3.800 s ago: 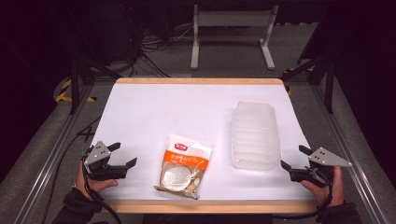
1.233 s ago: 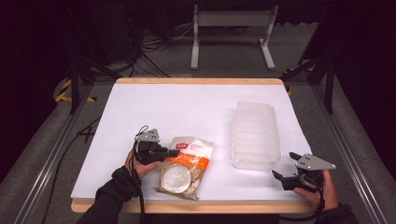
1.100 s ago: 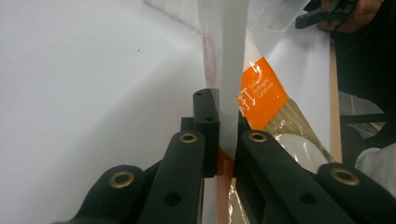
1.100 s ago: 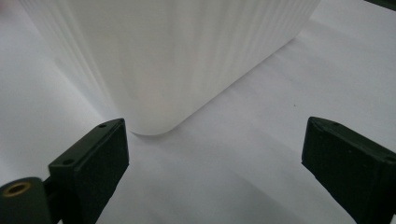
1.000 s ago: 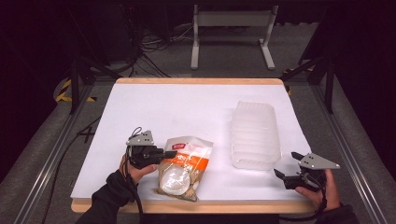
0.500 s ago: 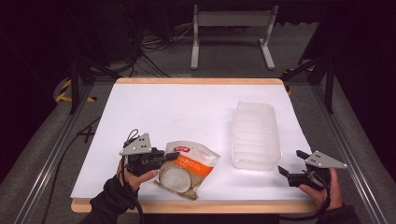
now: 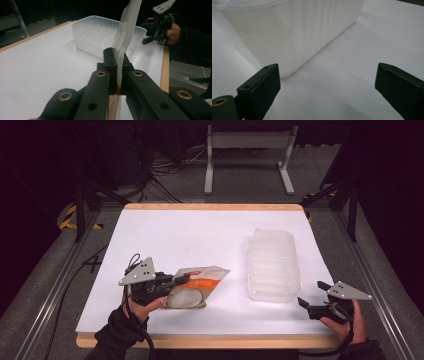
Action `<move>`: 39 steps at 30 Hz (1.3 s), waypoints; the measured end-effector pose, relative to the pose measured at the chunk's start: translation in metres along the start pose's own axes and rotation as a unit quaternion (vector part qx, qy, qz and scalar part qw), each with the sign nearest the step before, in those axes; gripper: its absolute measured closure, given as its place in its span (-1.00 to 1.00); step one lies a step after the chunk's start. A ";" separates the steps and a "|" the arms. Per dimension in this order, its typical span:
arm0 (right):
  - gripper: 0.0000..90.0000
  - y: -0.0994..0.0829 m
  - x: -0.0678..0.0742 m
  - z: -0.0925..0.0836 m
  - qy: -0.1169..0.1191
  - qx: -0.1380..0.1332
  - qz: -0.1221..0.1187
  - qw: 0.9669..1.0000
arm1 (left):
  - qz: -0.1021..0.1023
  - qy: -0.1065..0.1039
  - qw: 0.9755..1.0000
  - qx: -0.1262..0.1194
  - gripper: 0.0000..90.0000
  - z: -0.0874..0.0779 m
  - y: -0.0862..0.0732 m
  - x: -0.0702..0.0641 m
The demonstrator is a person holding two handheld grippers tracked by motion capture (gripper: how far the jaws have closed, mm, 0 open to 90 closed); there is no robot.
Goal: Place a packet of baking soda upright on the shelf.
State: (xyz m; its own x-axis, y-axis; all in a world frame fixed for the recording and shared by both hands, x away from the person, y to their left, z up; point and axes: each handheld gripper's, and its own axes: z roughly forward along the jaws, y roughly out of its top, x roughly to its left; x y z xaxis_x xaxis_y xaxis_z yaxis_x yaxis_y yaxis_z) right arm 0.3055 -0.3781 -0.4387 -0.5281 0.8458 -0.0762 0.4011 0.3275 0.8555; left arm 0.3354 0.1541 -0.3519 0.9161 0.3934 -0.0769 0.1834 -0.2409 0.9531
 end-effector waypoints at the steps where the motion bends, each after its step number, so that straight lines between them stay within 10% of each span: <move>1: -0.85 0.000 0.000 0.000 0.000 0.000 0.000 1.000 | 0.000 0.000 1.000 0.000 1.00 0.000 0.000 0.000; 19: -0.88 0.000 0.000 0.000 0.018 0.003 0.006 1.000 | -0.001 0.008 0.999 -0.045 1.00 0.030 0.033 0.019; 39: -0.69 0.000 0.002 -0.004 0.016 -0.012 -0.004 1.000 | 0.020 -0.060 0.996 -0.062 1.00 0.121 0.089 0.013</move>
State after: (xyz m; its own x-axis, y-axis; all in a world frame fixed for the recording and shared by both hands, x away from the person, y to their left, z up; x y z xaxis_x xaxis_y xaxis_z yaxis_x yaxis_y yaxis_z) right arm 0.3014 -0.3780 -0.4370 -0.5557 0.8287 -0.0665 0.3785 0.3234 0.8673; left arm 0.4073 0.0301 -0.3034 0.9591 0.2756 -0.0643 0.1063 -0.1401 0.9844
